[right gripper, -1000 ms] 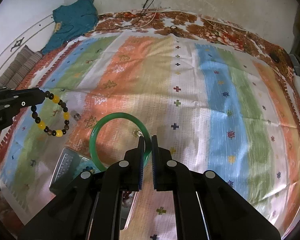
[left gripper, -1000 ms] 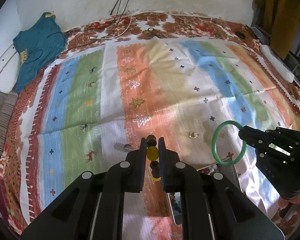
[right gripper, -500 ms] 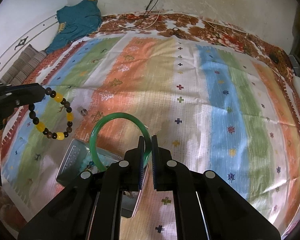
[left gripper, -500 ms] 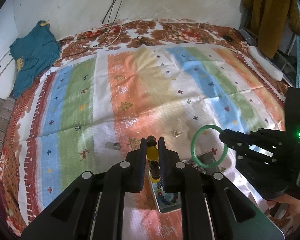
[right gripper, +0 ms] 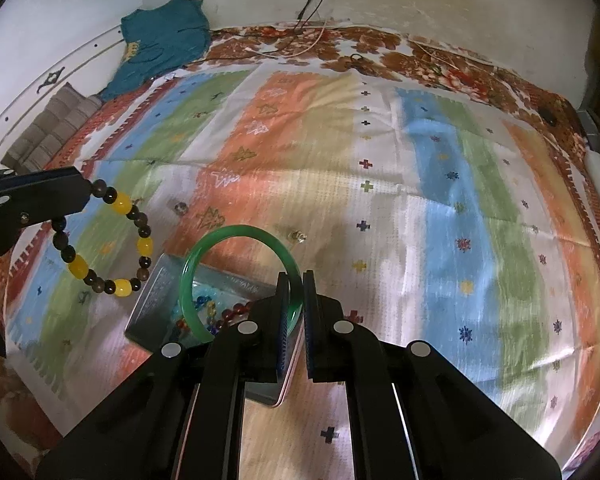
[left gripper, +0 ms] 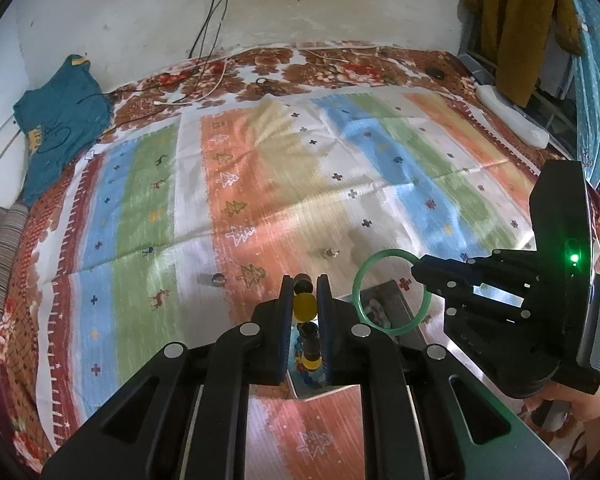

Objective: Organize jewelry
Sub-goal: 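Lower both held bracelets into the silver tin, then open both tools to release the bracelets in the tin, then move the left tool to the small silver ring while the right tool approaches the gold charm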

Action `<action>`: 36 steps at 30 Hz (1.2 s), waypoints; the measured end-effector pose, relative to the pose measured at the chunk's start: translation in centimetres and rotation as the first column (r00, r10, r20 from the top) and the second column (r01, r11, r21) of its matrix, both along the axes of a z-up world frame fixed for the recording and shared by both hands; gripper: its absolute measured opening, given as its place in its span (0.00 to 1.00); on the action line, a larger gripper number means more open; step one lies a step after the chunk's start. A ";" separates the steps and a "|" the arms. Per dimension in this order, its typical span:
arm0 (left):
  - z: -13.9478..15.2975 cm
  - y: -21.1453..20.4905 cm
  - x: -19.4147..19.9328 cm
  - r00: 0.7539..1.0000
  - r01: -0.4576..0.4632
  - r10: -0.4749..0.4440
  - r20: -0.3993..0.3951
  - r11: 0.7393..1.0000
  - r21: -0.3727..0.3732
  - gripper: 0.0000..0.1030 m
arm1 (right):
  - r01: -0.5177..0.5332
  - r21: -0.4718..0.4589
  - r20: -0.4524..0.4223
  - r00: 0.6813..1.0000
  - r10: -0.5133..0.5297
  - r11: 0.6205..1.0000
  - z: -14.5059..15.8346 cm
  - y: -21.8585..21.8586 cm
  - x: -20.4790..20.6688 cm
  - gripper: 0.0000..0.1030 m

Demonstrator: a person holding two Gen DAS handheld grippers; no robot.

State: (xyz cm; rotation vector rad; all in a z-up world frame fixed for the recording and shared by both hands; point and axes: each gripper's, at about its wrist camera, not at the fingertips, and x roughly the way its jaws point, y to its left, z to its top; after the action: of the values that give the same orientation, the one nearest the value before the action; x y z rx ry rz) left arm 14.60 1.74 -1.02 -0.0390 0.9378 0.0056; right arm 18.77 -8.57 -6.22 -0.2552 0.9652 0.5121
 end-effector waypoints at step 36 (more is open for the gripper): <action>-1.3 2.7 -0.5 0.988 -0.149 0.148 -0.045 0.989 -0.010 0.48 | 0.024 -0.002 -0.025 0.999 -0.024 1.000 -0.5 -0.2 -0.1 0.50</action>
State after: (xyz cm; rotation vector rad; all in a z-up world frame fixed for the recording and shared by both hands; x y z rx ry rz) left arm 14.13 4.46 -2.37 -0.1211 0.9772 0.1390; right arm 18.64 -8.79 -6.73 -0.2392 0.9915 0.4935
